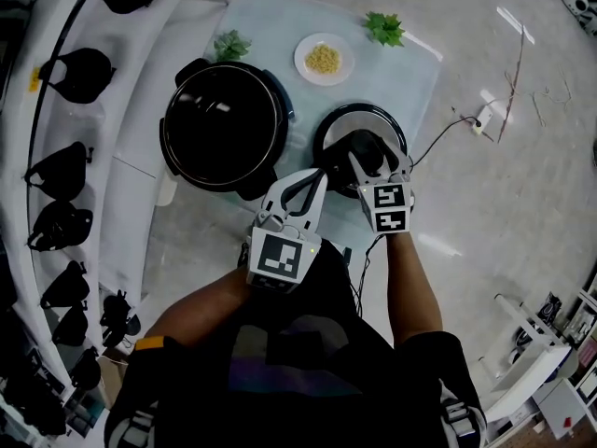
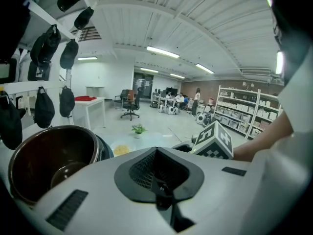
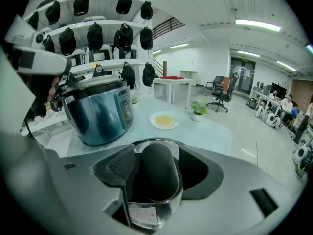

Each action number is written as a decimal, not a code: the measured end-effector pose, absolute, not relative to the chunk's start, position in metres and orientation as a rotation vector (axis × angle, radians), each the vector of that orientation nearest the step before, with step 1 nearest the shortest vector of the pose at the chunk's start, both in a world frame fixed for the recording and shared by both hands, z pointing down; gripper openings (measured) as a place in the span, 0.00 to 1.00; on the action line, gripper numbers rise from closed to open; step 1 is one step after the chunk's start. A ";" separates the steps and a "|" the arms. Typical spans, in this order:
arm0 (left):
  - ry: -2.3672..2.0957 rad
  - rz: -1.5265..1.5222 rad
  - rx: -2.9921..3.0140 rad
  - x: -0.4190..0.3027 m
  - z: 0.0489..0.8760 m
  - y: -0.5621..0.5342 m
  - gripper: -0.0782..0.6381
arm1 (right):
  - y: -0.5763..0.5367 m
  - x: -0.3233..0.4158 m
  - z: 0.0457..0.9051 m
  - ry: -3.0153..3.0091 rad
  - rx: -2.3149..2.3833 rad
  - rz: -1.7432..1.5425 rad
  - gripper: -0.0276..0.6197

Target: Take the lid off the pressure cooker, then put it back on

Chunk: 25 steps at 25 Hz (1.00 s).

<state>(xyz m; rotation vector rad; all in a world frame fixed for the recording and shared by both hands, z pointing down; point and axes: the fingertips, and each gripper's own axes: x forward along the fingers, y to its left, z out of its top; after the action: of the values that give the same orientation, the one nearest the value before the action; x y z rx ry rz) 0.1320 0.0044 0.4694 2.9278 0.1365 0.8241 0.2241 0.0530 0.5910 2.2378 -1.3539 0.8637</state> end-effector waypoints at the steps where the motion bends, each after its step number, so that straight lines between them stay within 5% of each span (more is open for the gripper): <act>1: 0.140 0.813 2.932 0.128 0.466 0.005 0.12 | 0.055 0.221 0.582 -1.348 2.259 0.852 0.50; 18: 0.068 0.583 3.036 0.020 0.401 0.003 0.12 | 0.071 0.095 0.441 -1.256 2.534 0.649 0.15; 25: 0.012 0.514 3.031 -0.036 0.387 0.009 0.12 | 0.077 0.032 0.413 -1.270 2.552 0.620 0.10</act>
<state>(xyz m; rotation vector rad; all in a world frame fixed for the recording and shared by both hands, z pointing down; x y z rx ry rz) -0.0357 0.0089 0.3865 3.0310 0.0117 0.5142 0.0317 0.0775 0.4128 2.5519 -1.2702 0.6204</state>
